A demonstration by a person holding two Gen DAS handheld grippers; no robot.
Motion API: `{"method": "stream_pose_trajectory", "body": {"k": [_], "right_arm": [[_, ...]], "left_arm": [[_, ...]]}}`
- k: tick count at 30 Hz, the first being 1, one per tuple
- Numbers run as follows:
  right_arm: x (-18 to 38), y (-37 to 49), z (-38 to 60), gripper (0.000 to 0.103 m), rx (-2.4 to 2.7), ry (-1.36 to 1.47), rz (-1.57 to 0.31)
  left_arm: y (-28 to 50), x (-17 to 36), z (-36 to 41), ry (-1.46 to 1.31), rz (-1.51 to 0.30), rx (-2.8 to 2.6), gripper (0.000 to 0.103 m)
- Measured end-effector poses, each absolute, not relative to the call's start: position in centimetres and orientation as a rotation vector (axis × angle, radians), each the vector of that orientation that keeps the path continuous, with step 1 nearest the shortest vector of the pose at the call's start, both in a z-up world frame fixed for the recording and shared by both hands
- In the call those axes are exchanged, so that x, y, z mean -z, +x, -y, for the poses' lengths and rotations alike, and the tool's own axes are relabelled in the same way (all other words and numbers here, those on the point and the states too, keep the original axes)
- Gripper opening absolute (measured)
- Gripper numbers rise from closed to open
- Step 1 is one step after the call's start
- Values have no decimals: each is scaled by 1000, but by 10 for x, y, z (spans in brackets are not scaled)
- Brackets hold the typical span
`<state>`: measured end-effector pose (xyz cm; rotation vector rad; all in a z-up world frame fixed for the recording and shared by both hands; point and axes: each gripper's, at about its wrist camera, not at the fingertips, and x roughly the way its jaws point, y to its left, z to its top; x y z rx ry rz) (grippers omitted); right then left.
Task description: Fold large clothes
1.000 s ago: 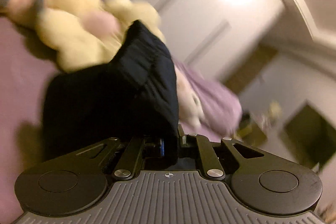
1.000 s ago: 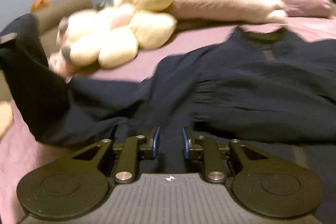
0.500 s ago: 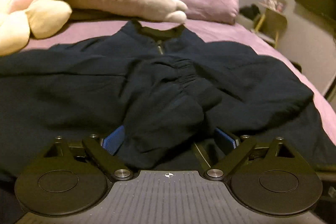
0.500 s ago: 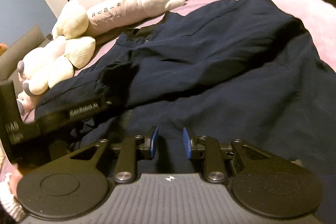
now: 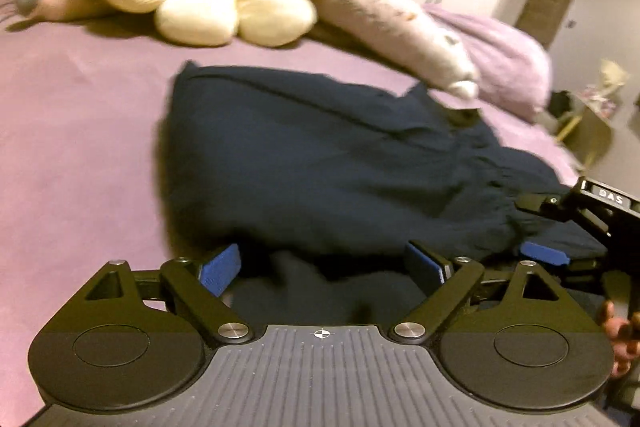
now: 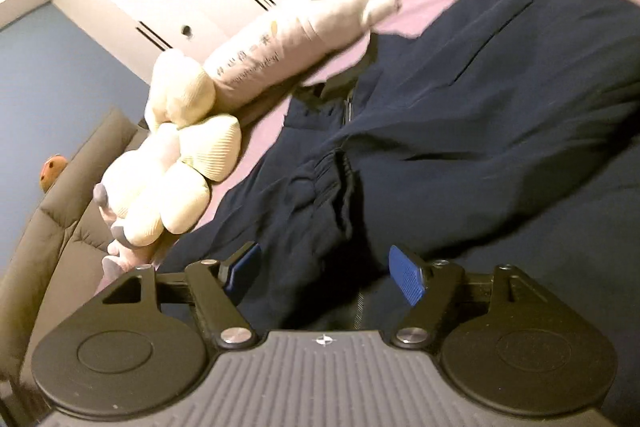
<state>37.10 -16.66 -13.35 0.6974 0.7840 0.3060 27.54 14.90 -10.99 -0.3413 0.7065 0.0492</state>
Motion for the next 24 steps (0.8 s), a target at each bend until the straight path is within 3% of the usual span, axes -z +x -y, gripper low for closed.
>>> {"method": "stream_pose_trajectory", "body": {"k": [1, 3, 6, 15, 19, 24], "right_arm": [[138, 380, 160, 67, -283, 693, -816], [143, 387, 153, 30, -272, 705, -838], [129, 384, 144, 14, -300, 677, -798], [36, 341, 212, 12, -259, 714, -419], [46, 337, 245, 12, -63, 598, -413], [89, 353, 273, 13, 132, 469, -537]], "left_arm": [[277, 111, -152, -346, -707, -62, 92], [277, 111, -161, -377, -699, -64, 91], [281, 112, -166, -353, -730, -111, 82], [308, 106, -149, -324, -735, -71, 84], [319, 112, -135, -291, -765, -75, 81], [325, 116, -127, -268, -778, -74, 81]]}}
